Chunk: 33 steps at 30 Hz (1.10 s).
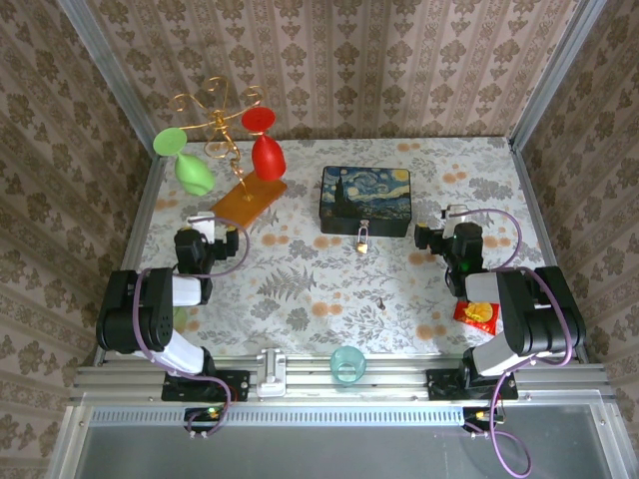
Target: Unlock the padlock with the key
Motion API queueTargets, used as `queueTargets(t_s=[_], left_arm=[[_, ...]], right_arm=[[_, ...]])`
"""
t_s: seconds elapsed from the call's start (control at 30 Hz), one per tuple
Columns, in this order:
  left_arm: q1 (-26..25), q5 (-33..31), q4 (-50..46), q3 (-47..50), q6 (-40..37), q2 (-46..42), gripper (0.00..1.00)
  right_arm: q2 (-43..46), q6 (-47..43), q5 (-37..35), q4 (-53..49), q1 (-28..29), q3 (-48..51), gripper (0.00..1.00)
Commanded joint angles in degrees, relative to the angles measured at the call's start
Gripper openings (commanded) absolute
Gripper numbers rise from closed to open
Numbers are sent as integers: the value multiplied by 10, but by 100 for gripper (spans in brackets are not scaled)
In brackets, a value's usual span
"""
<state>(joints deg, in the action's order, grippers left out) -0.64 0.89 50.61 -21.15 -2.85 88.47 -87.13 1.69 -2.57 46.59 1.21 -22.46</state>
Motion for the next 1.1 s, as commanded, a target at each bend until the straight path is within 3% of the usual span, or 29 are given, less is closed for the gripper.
queueTargets(t_s=[0.0, 0.33, 0.57, 0.67, 0.9, 1.07], left_arm=[[4, -2, 16, -15, -7, 7, 100], [6, -16, 54, 16, 5, -21, 100], [5, -28, 47, 49, 5, -97, 100], [-9, -26, 12, 41, -13, -124, 100], [-123, -99, -39, 21, -109, -192, 100], [-246, -185, -116, -15, -81, -249, 100]], right_arm=[[-7, 3, -13, 19, -3, -11, 100], [15, -2, 4, 8, -3, -9, 100], [130, 1, 6, -133, 0, -34, 100], [176, 47, 16, -210, 0, -54, 100], [251, 174, 103, -389, -3, -111, 100], [287, 210, 128, -537, 9, -141, 99]])
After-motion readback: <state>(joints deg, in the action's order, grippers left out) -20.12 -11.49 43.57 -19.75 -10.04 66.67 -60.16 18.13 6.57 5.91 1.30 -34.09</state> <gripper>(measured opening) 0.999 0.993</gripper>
